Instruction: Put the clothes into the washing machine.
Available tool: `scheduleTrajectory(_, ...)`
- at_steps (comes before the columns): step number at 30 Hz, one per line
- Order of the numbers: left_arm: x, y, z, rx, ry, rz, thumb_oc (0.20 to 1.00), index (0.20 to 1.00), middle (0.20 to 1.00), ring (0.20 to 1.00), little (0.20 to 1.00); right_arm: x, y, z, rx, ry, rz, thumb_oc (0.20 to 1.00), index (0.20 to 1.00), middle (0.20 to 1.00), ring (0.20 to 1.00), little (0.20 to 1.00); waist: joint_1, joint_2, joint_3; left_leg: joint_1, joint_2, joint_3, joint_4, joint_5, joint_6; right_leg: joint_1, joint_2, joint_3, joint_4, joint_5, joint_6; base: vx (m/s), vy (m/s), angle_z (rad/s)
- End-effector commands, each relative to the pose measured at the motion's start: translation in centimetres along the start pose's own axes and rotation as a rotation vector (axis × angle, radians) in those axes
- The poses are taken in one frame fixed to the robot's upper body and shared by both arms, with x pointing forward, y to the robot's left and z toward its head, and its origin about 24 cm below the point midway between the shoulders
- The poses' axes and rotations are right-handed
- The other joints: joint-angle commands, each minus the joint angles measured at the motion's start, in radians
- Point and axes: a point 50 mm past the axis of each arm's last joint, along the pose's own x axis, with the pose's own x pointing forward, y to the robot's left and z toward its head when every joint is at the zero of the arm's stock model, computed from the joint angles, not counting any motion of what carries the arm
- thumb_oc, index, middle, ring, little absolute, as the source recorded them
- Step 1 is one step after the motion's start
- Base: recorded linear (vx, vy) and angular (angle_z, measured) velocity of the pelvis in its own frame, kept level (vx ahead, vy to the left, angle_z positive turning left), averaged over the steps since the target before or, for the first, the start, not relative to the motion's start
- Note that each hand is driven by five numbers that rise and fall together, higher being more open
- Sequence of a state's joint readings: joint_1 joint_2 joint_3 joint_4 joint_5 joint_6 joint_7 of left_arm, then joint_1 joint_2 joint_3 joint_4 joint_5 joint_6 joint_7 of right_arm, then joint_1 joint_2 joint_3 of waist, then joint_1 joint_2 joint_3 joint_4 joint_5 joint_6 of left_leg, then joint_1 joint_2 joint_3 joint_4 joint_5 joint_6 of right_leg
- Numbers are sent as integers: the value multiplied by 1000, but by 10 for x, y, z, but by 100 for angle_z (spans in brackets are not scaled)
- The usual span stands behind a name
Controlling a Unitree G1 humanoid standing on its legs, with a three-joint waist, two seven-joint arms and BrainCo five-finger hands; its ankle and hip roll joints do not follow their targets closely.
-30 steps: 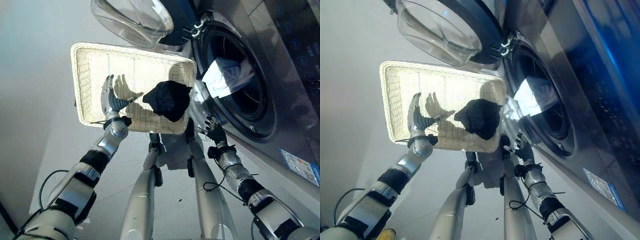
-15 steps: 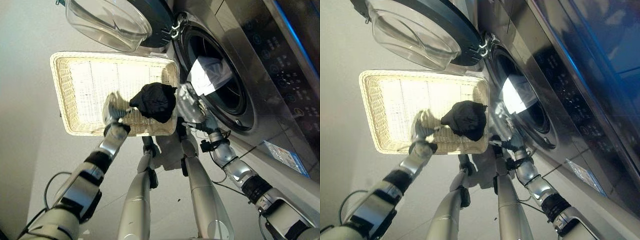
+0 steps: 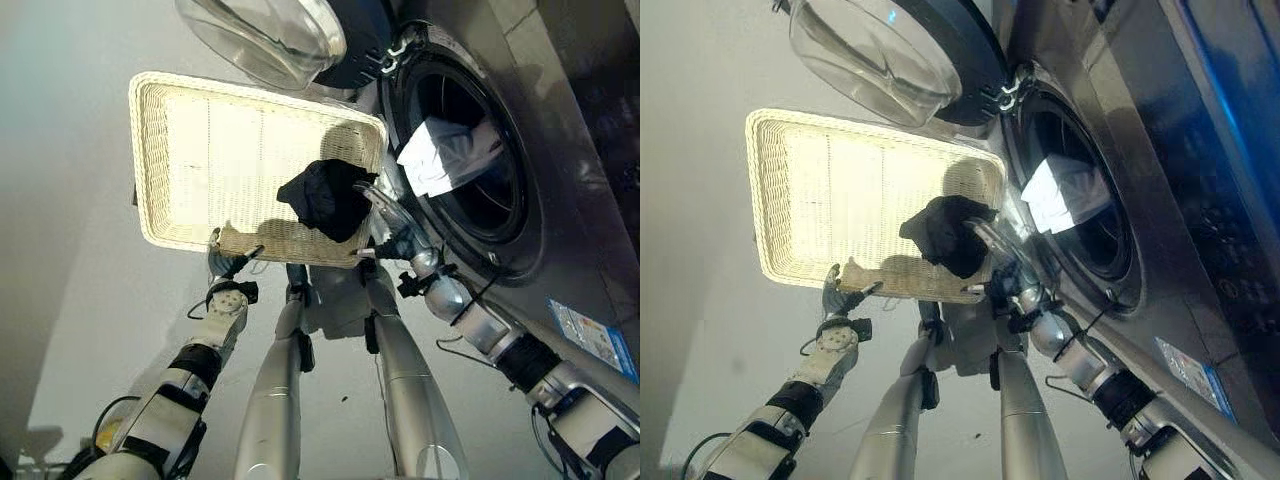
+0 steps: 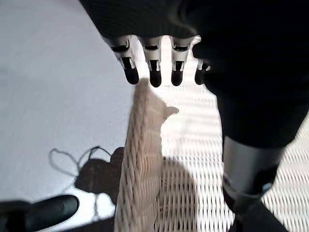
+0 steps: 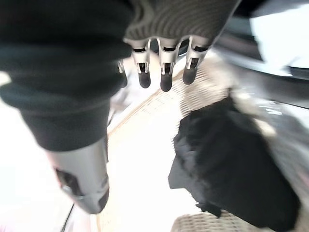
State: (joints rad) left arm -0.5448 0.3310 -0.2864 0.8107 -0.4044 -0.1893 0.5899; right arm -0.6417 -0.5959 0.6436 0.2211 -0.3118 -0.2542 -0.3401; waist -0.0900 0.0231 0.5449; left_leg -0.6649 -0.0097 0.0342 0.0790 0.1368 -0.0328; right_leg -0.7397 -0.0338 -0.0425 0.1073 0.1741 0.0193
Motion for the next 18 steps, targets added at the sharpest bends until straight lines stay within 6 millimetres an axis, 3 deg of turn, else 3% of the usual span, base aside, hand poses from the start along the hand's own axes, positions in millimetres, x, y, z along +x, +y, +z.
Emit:
scheduleTrajectory(1,-3,36,-30,-59,105,117,1000,1000,1000,1000,1000,15,-5,28,-82,-152,22,1000,1000,1000,1000,1000,64,-36,-25,-1,-61,-14,36,-30,-12,12,32,-35,75,-71,73,-30,-92,22)
scheduleTrajectory(5,-6,41,-42,-89,168,130,1000,1000,1000,1000,1000,25,-5,29,-127,-155,56,1000,1000,1000,1000,1000,91,-36,-25,-5,-57,-32,25,-19,-16,14,30,-54,80,-77,75,-32,-51,19)
scheduleTrajectory(9,-4,46,-49,-99,220,125,1000,1000,1000,1000,1000,39,0,20,-119,-49,76,1000,1000,1000,1000,1000,119,-34,-25,-14,-50,-51,0,1,-21,8,28,-76,85,-82,76,-23,-30,17)
scheduleTrajectory(13,-4,39,-49,-112,227,77,1000,1000,1000,1000,1000,43,10,-4,-158,105,68,1000,1000,1000,1000,1000,139,-25,-25,-30,-44,-59,-14,12,-27,-6,20,-96,90,-85,78,-10,-13,16)
scheduleTrajectory(15,-3,32,-46,-106,215,48,1000,1000,1000,1000,1000,46,9,-19,-217,192,58,1000,1000,1000,1000,1000,152,-19,-25,-39,-41,-64,-28,20,-29,-12,14,-108,86,-82,81,-2,-48,15)
scheduleTrajectory(17,-5,14,-40,-98,184,-59,1000,1000,1000,1000,1000,46,4,-48,-261,369,50,1000,1000,1000,1000,1000,174,-1,-25,-55,-44,-71,-47,31,-30,-27,2,-125,77,-70,86,-2,-44,17)
scheduleTrajectory(18,-6,12,-39,-92,177,-71,1000,1000,1000,1000,1000,46,3,-51,-267,382,49,1000,1000,1000,1000,1000,176,1,-25,-57,-45,-72,-48,32,-30,-29,1,-127,76,-68,87,8,-16,15)
